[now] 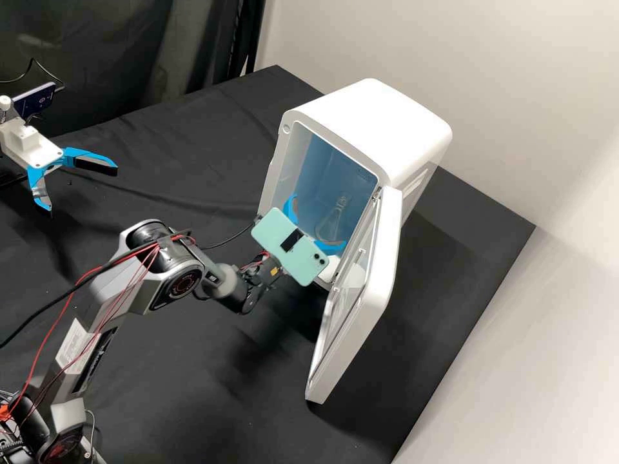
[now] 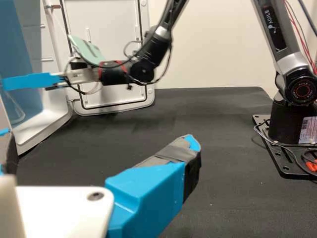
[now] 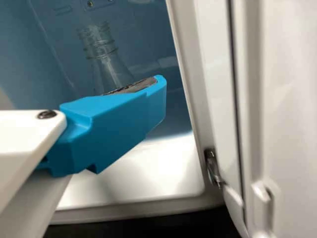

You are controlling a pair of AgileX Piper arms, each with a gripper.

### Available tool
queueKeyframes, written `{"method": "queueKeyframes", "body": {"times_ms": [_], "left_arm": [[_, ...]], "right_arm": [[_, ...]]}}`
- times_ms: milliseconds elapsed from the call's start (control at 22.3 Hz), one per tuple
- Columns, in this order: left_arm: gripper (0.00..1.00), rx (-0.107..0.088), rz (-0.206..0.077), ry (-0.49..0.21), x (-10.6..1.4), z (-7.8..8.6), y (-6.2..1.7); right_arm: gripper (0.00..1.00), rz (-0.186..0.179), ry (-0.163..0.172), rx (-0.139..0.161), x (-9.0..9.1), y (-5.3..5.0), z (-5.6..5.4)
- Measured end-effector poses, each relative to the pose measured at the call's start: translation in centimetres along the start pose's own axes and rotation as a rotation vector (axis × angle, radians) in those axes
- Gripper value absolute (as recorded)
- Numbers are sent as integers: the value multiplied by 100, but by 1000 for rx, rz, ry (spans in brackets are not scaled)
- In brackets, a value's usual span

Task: Place the flask in the incubator

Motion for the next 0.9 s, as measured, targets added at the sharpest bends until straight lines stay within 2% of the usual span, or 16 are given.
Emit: {"method": "queueKeyframes", "body": {"times_ms": [45, 179, 269, 314, 403, 448, 538, 582, 717, 896], "left_arm": [[100, 4, 2, 0, -2, 3, 4], [100, 17, 11, 0, -11, 19, 20], [100, 1, 19, 1, -17, 30, 33], [100, -27, 21, 2, -18, 32, 36], [100, -43, 27, 1, -24, 42, 46], [100, -38, 38, 11, -38, 45, 62], [100, -21, 53, 13, -51, 65, 84], [100, -26, 55, 9, -53, 72, 88], [100, -26, 57, 14, -56, 68, 90], [100, -40, 50, 13, -49, 54, 78]], "right_arm": [[100, 21, 4, -3, -99, -25, 3], [100, 59, 16, -43, -389, -145, -8], [100, 56, -3, -67, -561, -209, -51], [100, 46, -17, -85, -690, -246, -75], [100, 39, -29, -79, -853, -272, -133], [100, 42, -38, -77, -971, -300, -187], [100, 87, -62, -82, -1140, -302, -280], [100, 80, -41, -90, -1233, -319, -347], [100, 68, -23, -95, -1348, -338, -405], [100, 60, -29, -97, -1397, -356, -389]]}}
